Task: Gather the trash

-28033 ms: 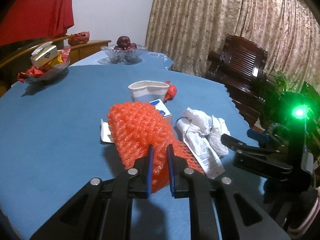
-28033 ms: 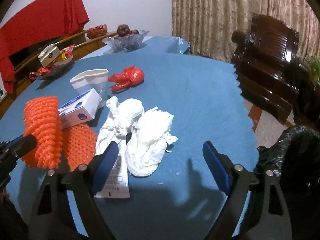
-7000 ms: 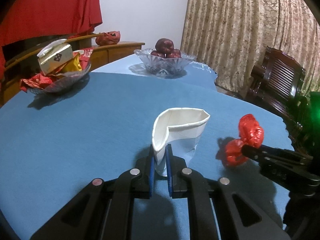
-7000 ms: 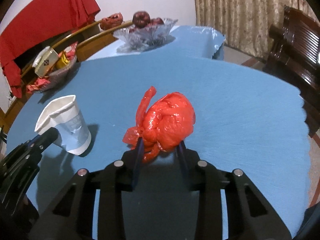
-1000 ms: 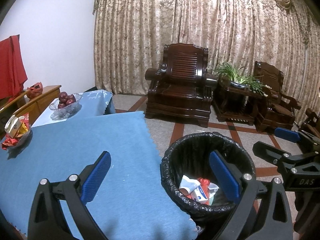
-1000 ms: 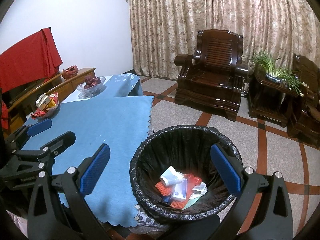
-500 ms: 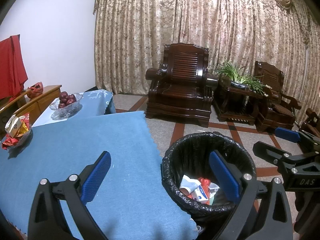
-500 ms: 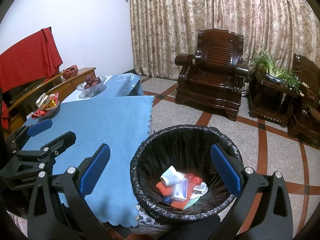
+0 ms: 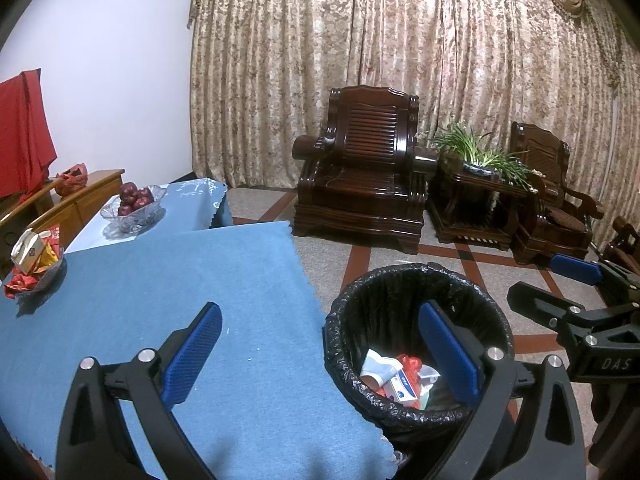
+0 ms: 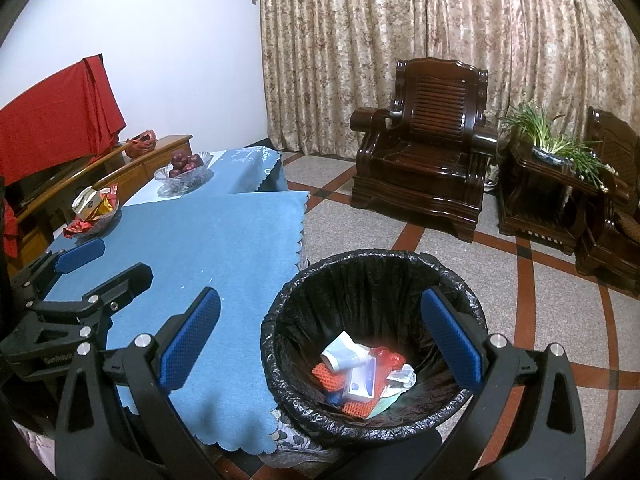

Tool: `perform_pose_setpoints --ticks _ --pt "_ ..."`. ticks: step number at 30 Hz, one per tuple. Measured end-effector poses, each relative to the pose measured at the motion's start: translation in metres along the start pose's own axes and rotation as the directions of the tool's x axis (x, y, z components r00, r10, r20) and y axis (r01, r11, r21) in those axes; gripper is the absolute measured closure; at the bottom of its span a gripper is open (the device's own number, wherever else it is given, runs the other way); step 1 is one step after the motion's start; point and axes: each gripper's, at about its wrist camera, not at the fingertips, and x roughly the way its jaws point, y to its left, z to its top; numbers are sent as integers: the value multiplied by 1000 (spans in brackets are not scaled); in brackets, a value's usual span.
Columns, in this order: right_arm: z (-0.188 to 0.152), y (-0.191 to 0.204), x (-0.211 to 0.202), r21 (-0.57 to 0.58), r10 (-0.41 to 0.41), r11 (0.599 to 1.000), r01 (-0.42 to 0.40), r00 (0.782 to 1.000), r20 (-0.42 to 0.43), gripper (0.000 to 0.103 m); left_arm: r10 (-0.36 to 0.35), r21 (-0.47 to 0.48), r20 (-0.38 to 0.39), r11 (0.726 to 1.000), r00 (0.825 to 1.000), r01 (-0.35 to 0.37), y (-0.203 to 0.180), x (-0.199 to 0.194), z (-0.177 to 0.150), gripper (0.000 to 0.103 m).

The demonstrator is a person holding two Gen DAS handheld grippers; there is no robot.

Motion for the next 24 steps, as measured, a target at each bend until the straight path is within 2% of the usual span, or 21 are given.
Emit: perform_pose_setpoints --ticks 24 --pt "0 2 0 -2 1 1000 -1 1000 0 5 -1 -1 -1 1000 1000 1 2 0 1 6"
